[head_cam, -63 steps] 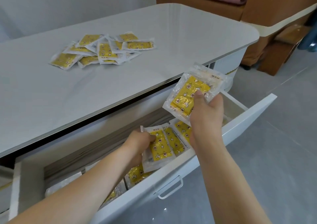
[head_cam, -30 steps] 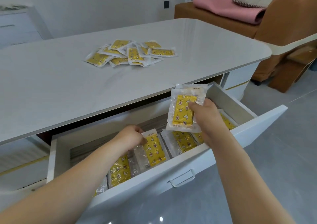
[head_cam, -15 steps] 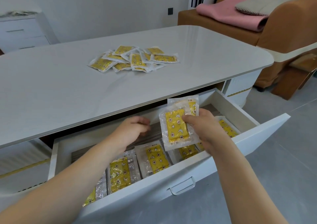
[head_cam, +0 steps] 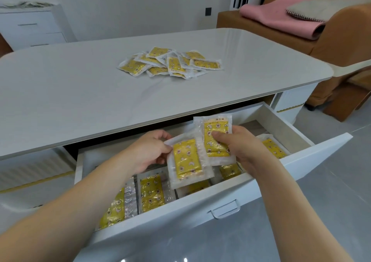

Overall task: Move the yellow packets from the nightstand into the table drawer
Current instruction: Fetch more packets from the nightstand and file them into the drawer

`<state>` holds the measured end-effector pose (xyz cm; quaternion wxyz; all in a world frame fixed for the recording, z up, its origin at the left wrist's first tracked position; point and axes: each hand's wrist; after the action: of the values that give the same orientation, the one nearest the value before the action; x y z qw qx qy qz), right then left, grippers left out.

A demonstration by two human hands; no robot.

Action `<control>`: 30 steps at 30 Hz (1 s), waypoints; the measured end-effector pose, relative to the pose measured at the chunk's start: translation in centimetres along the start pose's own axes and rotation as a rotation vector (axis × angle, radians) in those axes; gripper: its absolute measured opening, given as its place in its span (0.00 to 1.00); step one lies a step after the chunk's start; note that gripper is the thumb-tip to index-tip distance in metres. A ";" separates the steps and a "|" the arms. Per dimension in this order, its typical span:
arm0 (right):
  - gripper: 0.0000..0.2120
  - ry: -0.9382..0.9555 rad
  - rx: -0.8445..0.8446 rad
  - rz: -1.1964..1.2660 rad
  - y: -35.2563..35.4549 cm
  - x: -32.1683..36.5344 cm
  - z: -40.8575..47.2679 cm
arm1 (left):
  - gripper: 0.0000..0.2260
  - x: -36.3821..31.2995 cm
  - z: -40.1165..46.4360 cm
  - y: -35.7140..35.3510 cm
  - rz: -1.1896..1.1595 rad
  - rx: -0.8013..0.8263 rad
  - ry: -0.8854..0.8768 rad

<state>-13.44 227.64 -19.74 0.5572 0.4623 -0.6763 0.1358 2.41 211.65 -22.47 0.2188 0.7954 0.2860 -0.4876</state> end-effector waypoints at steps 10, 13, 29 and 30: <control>0.11 -0.069 0.051 -0.209 -5.1 1.6 -1.5 | 0.13 4.0 -1.6 6.1 0.310 -0.171 0.215; 0.12 -0.096 0.070 -0.233 -5.9 1.6 -1.9 | 0.13 5.3 -1.0 5.8 0.417 -0.154 0.235; 0.06 -0.051 0.204 -0.344 -6.6 1.4 -2.4 | 0.09 2.5 -2.4 4.8 0.037 0.026 -0.117; 0.06 -0.043 0.214 -0.349 -6.6 1.5 -2.5 | 0.10 2.4 -2.4 4.5 0.021 0.081 -0.112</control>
<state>-6.66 225.12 -19.81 0.5053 0.6317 -0.5796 0.0985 7.85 210.43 -23.27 0.2070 0.7780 0.2450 -0.5402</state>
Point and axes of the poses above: each hand's wrist, its own z-axis towards the middle knuckle, its own y-axis out of the back of the hand, x = y × z, and after that the axes turned 9 degrees about -z, right-handed
